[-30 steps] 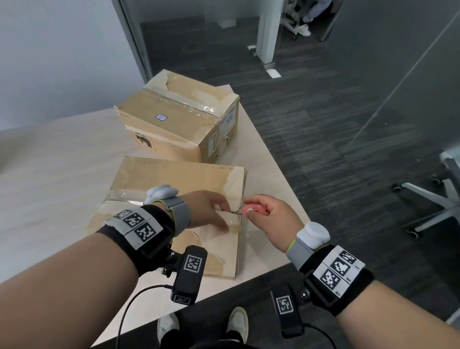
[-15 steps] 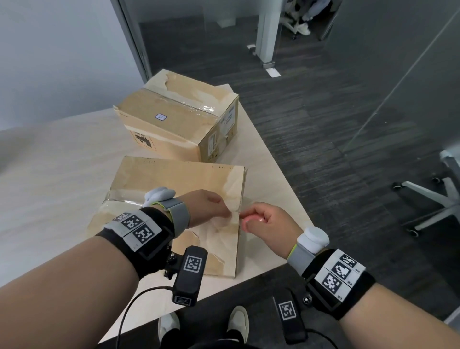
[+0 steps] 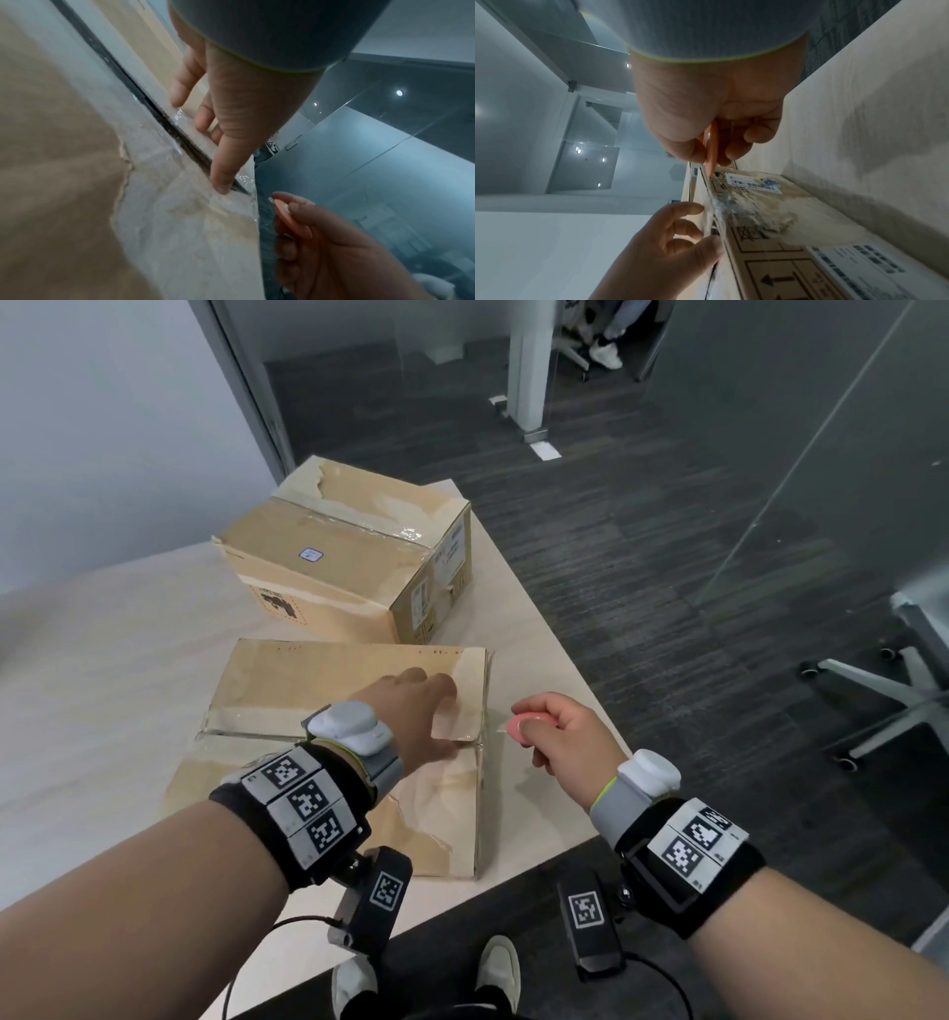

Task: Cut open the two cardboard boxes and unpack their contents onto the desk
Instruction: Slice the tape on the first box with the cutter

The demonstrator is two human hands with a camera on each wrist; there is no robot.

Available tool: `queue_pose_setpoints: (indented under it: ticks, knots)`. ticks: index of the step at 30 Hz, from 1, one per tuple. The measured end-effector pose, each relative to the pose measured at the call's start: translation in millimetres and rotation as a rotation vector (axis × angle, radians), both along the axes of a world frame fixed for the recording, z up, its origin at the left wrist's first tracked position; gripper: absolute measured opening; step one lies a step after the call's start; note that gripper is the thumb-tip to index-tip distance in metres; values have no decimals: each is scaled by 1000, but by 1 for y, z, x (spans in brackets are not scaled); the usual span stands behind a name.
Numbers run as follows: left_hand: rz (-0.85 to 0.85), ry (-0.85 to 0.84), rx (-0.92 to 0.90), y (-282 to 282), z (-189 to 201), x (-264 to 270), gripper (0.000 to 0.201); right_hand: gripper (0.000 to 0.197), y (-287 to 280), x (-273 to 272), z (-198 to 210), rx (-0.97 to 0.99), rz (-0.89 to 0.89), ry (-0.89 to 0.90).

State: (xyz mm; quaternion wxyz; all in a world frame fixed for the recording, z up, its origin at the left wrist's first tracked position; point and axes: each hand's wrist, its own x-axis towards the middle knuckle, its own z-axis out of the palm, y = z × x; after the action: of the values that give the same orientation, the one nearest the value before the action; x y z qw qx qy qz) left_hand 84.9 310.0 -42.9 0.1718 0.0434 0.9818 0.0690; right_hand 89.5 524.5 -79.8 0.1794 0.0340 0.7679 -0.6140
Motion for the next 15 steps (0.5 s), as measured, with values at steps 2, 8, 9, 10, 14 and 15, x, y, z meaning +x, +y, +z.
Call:
queue_pose_setpoints:
  ticks: [2, 8, 9, 10, 14, 15]
  knots:
    - [-56, 16, -73, 2, 4, -4, 67, 18, -4, -2, -1, -11, -9, 3]
    - [-292, -107, -181, 6, 11, -20, 76, 18, -14, -8, -3, -33, -64, -13]
    - [-329, -116, -197, 6, 13, -22, 75, 18, -15, -9, -3, -37, -64, -17]
    - [-353, -123, -209, 7, 14, -22, 75, 17, -16, -9, -3, -41, -61, -19]
    - [-353, -135, -232, 15, 14, -17, 72, 16, -18, -10, -4, -45, -54, -22]
    - [-353, -124, -229, 16, 13, -15, 71, 16, -18, -10, -5, -48, -56, -22]
